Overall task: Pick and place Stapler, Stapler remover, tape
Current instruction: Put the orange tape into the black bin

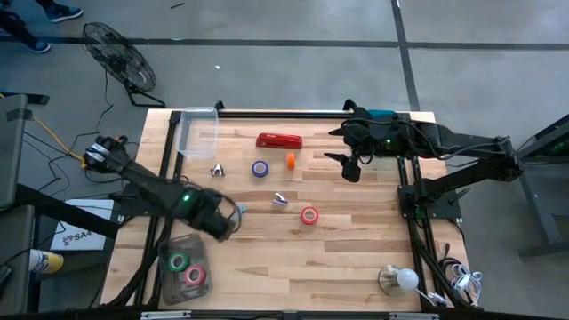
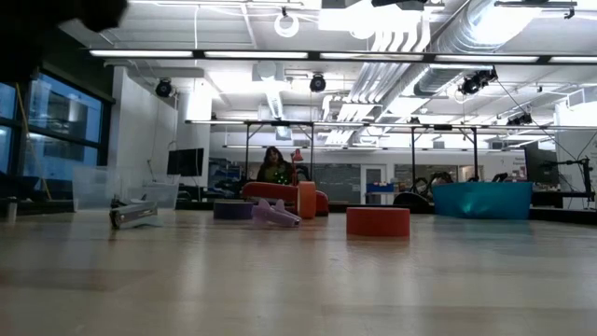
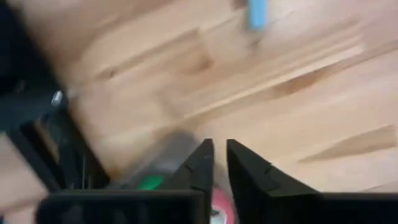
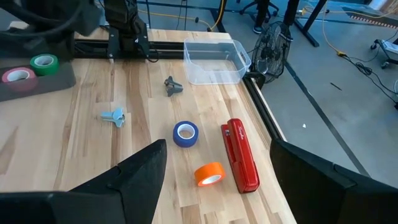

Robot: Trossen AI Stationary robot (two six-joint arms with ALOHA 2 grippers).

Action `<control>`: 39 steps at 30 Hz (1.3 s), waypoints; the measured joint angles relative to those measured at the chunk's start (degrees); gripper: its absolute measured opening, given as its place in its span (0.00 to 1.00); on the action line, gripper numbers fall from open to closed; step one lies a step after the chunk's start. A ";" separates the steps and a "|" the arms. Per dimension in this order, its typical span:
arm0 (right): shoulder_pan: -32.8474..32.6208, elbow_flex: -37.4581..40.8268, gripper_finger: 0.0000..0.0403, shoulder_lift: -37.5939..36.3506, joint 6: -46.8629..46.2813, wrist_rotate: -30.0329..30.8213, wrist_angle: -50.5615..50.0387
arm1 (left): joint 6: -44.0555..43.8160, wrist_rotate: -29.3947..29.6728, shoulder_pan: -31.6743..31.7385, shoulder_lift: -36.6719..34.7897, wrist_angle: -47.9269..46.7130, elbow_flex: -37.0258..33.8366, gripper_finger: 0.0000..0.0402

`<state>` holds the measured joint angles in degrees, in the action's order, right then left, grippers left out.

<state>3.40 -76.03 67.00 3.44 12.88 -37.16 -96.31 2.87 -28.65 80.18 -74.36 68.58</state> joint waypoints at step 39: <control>12.20 28.59 0.69 3.68 -21.90 -17.23 37.53 | 46.36 14.71 28.18 -11.63 9.48 -0.07 0.10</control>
<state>15.60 -47.44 70.68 -18.46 -4.34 0.37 -49.95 17.57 -0.46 68.55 -64.88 68.51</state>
